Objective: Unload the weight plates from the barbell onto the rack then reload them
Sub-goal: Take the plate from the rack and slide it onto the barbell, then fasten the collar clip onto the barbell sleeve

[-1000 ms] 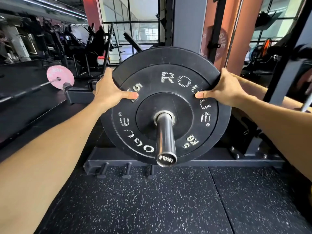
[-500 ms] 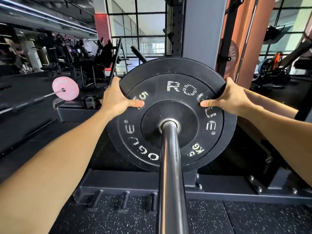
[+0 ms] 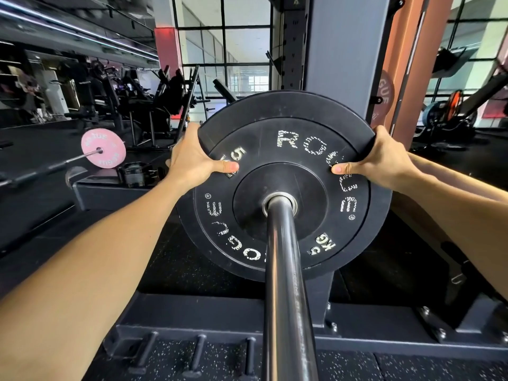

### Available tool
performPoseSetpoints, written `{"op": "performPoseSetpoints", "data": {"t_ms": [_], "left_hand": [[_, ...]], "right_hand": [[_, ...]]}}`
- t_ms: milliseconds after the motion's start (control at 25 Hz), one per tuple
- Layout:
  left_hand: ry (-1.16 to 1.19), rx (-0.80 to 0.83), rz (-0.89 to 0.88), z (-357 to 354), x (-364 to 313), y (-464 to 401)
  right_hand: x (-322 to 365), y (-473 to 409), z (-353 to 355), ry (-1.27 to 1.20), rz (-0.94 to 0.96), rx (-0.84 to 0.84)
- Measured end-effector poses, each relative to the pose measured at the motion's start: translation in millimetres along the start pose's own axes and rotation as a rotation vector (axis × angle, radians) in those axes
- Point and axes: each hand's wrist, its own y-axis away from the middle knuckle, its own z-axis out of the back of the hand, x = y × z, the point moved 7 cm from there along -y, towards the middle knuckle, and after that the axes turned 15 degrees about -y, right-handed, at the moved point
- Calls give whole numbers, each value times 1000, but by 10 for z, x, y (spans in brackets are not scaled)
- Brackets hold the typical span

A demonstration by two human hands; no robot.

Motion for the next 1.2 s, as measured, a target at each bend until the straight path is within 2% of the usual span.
{"op": "performPoseSetpoints", "data": {"t_ms": [240, 360, 440, 520, 640, 800, 920, 1200], "left_hand": [[-5, -9, 28, -45, 68, -66], [-203, -51, 82, -5, -9, 12], [-385, -4, 131, 39, -84, 84], [-422, 74, 111, 94, -138, 170], [-304, 139, 31, 379, -54, 304], [-303, 235, 24, 857, 268, 575], [-325, 239, 52, 1264, 506, 866], [-373, 199, 144, 2092, 942, 1429]], "right_hand": [[-88, -62, -3, -18, -30, -20], [-61, -14, -10, 49, -64, -43], [18, 44, -46, 197, -144, -41], [113, 134, -92, 273, -207, -30], [353, 306, -134, 324, -135, -3], [766, 572, -268, 271, 60, 29], [1070, 908, -603, 219, 128, 136], [1593, 1581, -1398, 148, 53, 426]]}}
